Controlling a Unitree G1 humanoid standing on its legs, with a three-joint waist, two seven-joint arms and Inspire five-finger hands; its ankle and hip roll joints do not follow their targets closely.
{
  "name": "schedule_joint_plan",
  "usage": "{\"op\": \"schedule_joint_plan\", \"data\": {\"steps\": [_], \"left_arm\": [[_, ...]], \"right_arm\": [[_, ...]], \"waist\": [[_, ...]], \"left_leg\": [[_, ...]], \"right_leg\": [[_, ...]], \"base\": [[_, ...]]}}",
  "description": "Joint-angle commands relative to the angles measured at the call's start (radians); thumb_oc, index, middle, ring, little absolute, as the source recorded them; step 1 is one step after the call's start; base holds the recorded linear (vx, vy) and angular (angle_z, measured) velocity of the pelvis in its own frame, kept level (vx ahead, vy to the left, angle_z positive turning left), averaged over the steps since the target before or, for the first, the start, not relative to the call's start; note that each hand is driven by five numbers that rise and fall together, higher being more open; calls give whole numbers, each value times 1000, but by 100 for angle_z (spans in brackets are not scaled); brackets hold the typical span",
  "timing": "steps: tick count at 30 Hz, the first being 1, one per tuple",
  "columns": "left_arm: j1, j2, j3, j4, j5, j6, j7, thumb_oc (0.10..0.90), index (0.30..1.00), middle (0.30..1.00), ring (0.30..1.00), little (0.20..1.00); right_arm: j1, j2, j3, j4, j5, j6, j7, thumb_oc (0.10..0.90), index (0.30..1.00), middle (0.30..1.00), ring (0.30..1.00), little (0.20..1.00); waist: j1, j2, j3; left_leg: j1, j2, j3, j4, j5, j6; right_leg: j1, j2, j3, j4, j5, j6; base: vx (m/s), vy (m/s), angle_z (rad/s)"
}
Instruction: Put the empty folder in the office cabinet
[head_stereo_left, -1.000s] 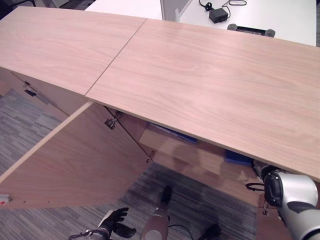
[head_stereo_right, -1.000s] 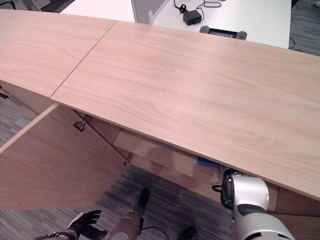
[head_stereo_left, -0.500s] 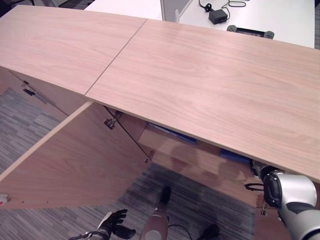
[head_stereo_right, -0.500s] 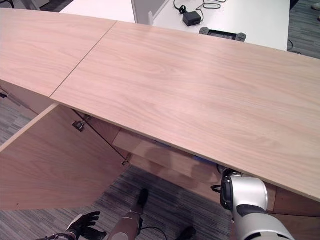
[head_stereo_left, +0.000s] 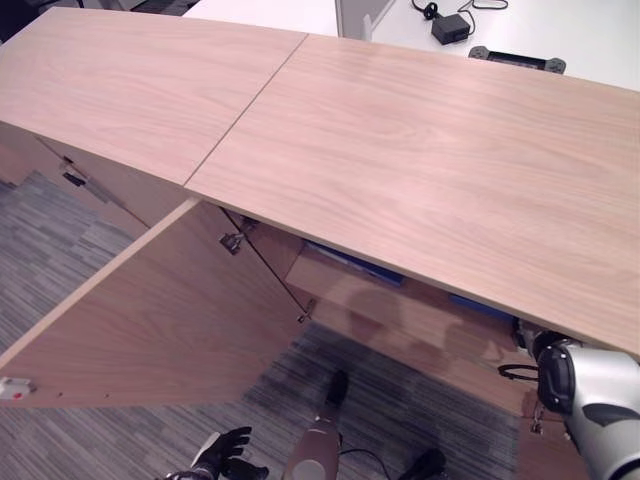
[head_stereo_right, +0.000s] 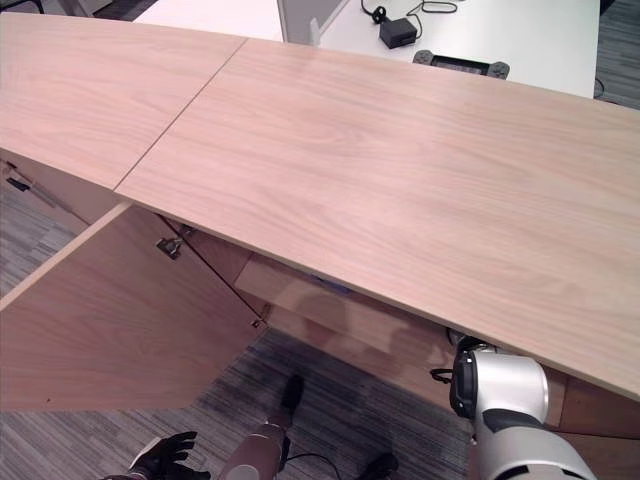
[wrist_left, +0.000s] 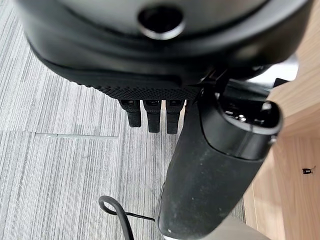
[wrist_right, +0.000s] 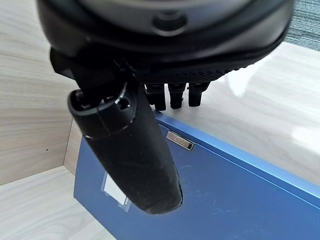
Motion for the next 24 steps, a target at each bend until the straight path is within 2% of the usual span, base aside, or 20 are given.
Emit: {"op": "schedule_joint_plan", "data": {"steps": [1,13,17,24], "left_arm": [[-27,72,9,6,20,-5,2,800,900,900,900,900],[-42,48,-1,12,28,0,-3,800,900,900,900,900],[-45,25,-6,33,32,4,1,800,900,900,900,900],[-30,-9,-2,62,38,4,6,800,900,900,900,900]], "right_arm": [[-179,-172,57,-152,-34,-90,131,800,900,900,900,900],[-112,-113,21,-164,7,-99,160,800,900,900,900,900],[-57,-55,-22,-178,57,-129,166,800,900,900,900,900],[-2,18,-38,-206,71,-140,175,800,900,900,900,900]], "waist": [[52,-53,10],[50,-49,-3],[43,-60,-24],[35,-83,-51]], "left_leg": [[119,27,-24,-13,-161,-62],[131,20,-33,-18,-156,-65],[150,21,-30,-20,-159,-66],[192,25,-6,-22,-166,-69]], "right_leg": [[143,22,19,-108,-12,92],[183,25,0,-137,-1,91],[217,41,2,-177,17,91],[271,69,15,-254,44,88]], "base": [[0,0,0],[-9,13,3],[12,37,8],[19,53,-2]]}}
